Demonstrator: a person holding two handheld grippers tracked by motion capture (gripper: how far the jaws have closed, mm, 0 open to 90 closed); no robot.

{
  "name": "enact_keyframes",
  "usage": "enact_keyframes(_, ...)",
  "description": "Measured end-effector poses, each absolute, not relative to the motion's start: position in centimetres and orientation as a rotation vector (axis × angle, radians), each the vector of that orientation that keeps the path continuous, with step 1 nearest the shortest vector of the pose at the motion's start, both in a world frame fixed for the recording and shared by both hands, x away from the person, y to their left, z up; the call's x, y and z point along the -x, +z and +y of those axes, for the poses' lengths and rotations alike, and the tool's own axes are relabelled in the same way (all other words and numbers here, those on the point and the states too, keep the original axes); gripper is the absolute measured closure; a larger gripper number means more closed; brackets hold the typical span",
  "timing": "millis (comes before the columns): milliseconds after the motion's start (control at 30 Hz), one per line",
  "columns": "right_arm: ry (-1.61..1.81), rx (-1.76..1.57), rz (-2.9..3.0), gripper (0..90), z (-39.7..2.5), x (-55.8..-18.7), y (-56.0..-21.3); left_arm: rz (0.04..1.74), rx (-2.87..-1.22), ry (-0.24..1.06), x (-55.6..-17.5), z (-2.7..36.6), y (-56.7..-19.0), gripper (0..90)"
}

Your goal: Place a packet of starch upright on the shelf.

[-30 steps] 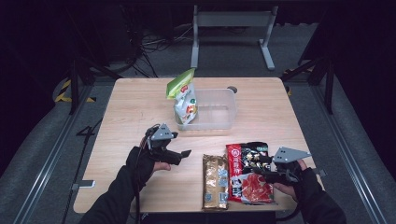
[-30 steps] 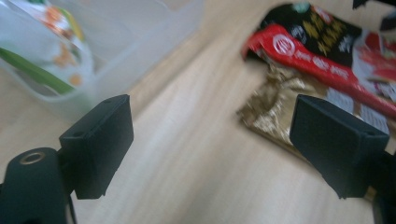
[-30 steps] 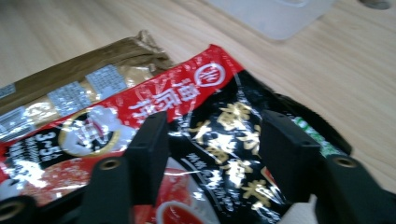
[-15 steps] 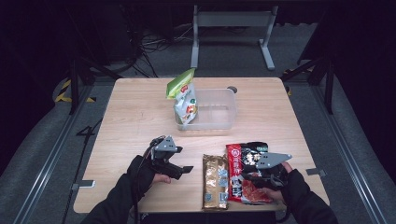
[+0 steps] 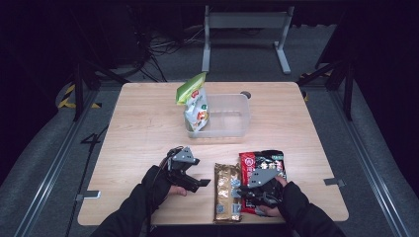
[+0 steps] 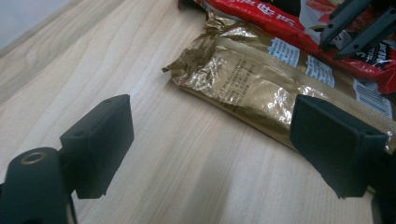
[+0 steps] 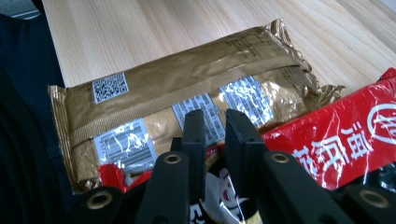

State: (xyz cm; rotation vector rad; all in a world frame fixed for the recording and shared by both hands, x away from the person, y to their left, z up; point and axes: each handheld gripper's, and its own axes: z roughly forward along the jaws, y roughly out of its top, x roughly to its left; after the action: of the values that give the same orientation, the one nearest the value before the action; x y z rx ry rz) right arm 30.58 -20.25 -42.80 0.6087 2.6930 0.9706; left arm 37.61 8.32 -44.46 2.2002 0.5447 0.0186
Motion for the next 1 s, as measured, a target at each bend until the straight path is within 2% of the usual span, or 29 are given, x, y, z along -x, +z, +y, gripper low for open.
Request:
enact_keyframes(233, 0.782, -0.530, 2.754, 77.0, -18.7, -30.3, -43.6, 0.535, -2.203, 0.014, -37.5, 8.2, -44.5, 14.5)
enact_keyframes(400, 0.783, -0.602, 2.741, 68.4, -19.0, -30.8, -43.7, 0.544, -2.185, -0.022, -37.6, 8.1, -44.6, 14.4)
enact_keyframes(467, 0.777, -0.640, 2.751, 60.1, -19.2, -31.2, -43.7, 0.554, -2.187, -0.056, -37.9, 7.7, -45.0, 13.4)
enact_keyframes(533, 0.755, -0.657, 2.754, 56.8, -19.1, -31.4, -44.0, 0.569, -2.175, -0.078, -38.3, 7.4, -45.2, 12.4)
enact_keyframes(633, 0.753, -0.675, 2.769, 55.6, -19.1, -31.6, -44.2, 0.594, -2.166, -0.099, -38.9, 7.1, -45.3, 10.6)
enact_keyframes(900, 0.747, -0.673, 2.790, 57.3, -19.0, -31.9, -44.5, 0.649, -2.159, -0.266, -41.0, 5.2, -46.4, 6.2)
enact_keyframes(1000, 0.749, -0.654, 2.794, 58.3, -19.0, -31.9, -44.5, 0.648, -2.178, -0.270, -41.5, 4.2, -46.7, 6.0)
